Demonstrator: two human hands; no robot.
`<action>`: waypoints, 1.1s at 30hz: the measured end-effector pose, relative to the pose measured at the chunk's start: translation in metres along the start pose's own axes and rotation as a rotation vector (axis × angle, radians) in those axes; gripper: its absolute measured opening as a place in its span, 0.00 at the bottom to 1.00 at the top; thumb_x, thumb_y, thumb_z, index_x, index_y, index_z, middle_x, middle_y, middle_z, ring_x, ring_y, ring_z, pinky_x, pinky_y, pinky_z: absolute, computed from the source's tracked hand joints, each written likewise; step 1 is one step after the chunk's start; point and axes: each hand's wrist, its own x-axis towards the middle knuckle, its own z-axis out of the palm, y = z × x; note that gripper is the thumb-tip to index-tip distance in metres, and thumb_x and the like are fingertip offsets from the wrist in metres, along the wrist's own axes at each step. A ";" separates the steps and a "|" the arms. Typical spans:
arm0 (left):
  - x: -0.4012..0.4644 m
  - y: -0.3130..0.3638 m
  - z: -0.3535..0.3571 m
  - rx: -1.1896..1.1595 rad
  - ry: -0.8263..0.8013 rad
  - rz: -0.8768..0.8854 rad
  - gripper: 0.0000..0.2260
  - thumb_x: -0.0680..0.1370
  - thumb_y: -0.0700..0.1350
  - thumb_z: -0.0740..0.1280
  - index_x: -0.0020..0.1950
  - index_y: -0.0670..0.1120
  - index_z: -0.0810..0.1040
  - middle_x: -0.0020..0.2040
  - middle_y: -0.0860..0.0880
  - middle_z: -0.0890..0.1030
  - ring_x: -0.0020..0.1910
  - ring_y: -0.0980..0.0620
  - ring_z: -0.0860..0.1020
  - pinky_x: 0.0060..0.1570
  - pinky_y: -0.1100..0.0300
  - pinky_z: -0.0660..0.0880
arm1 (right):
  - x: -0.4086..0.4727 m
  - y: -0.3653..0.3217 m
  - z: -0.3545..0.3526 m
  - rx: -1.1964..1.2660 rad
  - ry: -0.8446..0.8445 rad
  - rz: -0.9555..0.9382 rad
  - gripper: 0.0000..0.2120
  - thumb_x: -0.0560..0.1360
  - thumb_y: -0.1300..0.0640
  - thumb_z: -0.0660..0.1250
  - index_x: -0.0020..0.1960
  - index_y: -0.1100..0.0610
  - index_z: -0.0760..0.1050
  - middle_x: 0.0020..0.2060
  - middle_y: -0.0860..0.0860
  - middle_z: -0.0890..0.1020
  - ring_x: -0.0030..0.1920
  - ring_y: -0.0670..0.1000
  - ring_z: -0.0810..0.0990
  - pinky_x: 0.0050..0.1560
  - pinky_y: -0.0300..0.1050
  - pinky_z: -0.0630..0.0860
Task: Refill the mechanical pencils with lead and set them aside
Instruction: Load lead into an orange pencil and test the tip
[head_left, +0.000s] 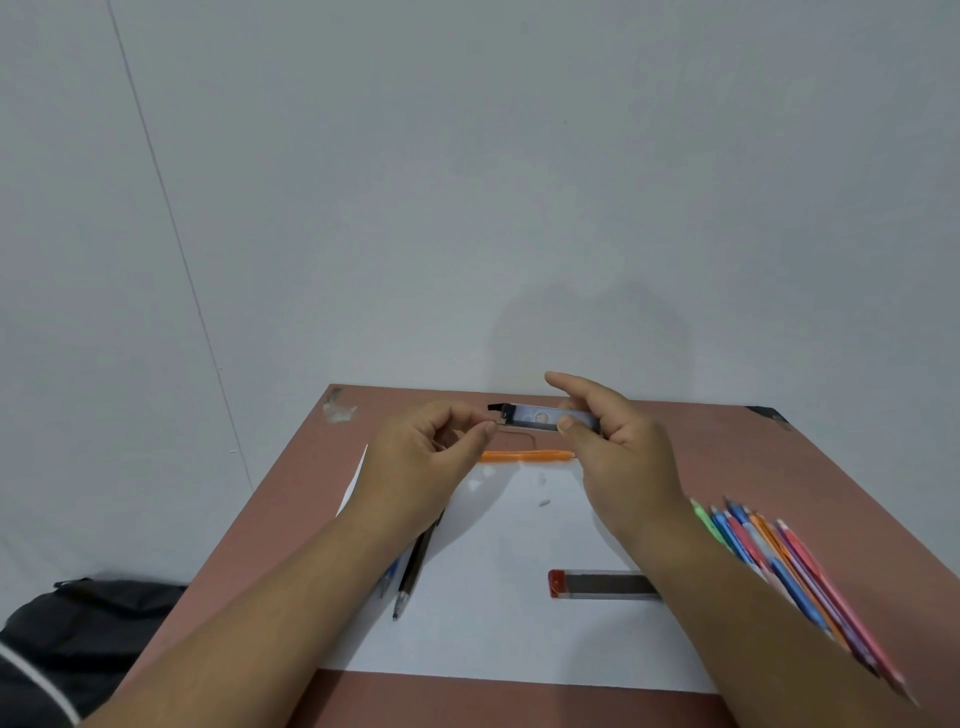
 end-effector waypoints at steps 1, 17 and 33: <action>0.000 0.000 0.000 0.002 -0.004 0.001 0.03 0.77 0.47 0.73 0.44 0.54 0.85 0.31 0.55 0.79 0.30 0.61 0.72 0.33 0.68 0.71 | 0.000 0.000 0.000 -0.001 -0.002 -0.002 0.20 0.81 0.63 0.65 0.65 0.41 0.80 0.45 0.38 0.82 0.38 0.61 0.74 0.38 0.36 0.77; -0.001 0.003 0.001 -0.046 -0.060 -0.024 0.04 0.79 0.47 0.70 0.47 0.54 0.84 0.35 0.59 0.78 0.35 0.61 0.73 0.38 0.69 0.72 | 0.001 0.001 -0.003 0.013 0.003 -0.010 0.21 0.81 0.65 0.66 0.64 0.42 0.80 0.45 0.42 0.81 0.37 0.50 0.75 0.39 0.34 0.76; -0.002 0.004 0.001 -0.062 -0.043 -0.027 0.05 0.78 0.47 0.72 0.43 0.55 0.84 0.32 0.58 0.75 0.32 0.59 0.71 0.35 0.67 0.70 | -0.001 -0.002 -0.003 0.028 -0.018 -0.020 0.20 0.81 0.64 0.66 0.64 0.42 0.80 0.44 0.42 0.81 0.40 0.58 0.76 0.39 0.35 0.76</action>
